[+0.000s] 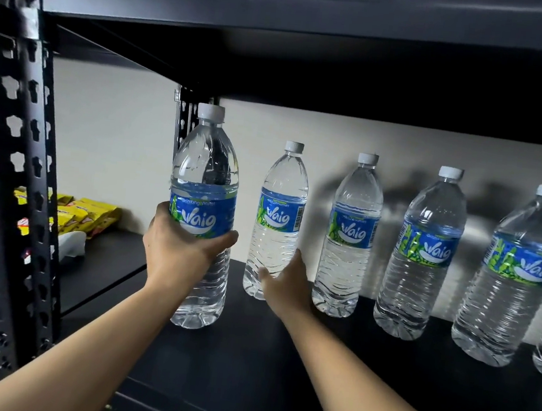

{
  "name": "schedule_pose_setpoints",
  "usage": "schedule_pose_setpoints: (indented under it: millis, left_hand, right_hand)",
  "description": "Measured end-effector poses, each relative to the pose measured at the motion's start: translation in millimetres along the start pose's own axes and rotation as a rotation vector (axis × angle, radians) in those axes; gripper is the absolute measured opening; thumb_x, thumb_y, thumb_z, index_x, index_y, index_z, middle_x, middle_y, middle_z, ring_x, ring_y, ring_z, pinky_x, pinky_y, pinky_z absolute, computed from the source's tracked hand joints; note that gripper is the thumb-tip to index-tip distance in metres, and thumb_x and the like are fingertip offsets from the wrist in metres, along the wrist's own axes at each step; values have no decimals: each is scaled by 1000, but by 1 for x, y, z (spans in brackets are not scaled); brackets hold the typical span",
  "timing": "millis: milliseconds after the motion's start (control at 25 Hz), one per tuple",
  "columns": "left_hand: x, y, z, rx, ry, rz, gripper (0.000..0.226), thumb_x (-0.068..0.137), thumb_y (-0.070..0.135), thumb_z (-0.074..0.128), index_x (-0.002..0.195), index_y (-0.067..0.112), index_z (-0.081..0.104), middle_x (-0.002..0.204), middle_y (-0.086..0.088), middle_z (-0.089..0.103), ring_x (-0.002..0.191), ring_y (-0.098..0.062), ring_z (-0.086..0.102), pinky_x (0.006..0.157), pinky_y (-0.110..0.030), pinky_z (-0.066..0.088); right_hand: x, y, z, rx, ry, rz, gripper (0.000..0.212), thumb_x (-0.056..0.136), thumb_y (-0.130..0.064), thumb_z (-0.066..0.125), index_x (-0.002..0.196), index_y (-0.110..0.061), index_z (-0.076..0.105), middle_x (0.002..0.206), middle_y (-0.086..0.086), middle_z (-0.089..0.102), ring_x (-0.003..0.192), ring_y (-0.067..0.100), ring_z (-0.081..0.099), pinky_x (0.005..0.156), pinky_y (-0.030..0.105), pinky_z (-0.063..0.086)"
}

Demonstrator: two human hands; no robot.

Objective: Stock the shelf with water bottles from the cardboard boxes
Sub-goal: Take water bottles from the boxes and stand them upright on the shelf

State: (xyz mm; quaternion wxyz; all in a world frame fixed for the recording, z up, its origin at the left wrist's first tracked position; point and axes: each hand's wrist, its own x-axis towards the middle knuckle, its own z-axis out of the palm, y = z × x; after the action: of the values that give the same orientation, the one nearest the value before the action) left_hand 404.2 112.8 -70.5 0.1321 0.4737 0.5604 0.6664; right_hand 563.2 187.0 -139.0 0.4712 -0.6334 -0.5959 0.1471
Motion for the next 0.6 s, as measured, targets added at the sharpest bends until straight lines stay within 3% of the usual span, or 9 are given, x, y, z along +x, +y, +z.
schedule_pose_setpoints:
  millis: [80, 160, 240, 360, 440, 600]
  left_hand:
    - [-2, 0, 1, 6, -7, 11, 72, 52, 34, 94, 109, 15, 55, 99, -2, 64, 93, -22, 59, 80, -30, 47]
    - [-3, -1, 3, 16, -12, 30, 70, 52, 34, 94, 106, 16, 53, 99, -2, 64, 93, -23, 60, 81, -32, 49]
    - [0, -3, 7, 34, -12, 37, 68, 52, 33, 94, 103, 17, 51, 97, -2, 63, 93, -24, 60, 79, -31, 48]
    - [10, -7, 18, 84, -5, 32, 69, 52, 35, 93, 105, 16, 52, 99, -3, 64, 96, -25, 61, 82, -34, 51]
    - [21, -11, 26, 100, -12, 48, 68, 53, 34, 93, 103, 20, 50, 98, -1, 63, 96, -24, 62, 85, -37, 53]
    - [45, -16, 46, 50, -8, 84, 69, 54, 32, 94, 108, 17, 53, 99, 2, 62, 92, -18, 59, 83, -29, 49]
  right_hand:
    - [-22, 11, -11, -256, -97, -35, 63, 89, -47, 58, 136, -6, 44, 138, 11, 49, 129, 28, 44, 106, 34, 34]
    - [-37, 23, -18, -478, -234, -63, 77, 89, -63, 46, 140, -5, 43, 144, 13, 44, 136, 28, 37, 113, 39, 30]
    - [-46, 34, -20, -616, -379, -51, 90, 89, -71, 37, 150, -5, 31, 158, 15, 27, 147, 28, 20, 120, 41, 17]
    - [-50, 42, -19, -675, -407, -59, 92, 91, -72, 26, 156, -7, 16, 164, 13, 9, 152, 25, 4, 122, 42, 4]
    - [-50, 42, -17, -687, -403, -73, 92, 91, -72, 25, 156, -7, 14, 165, 12, 8, 152, 24, 2, 122, 42, 3]
    - [-49, 46, -15, -704, -393, -82, 92, 92, -71, 25, 156, -6, 14, 165, 13, 7, 152, 24, 1, 123, 42, 2]
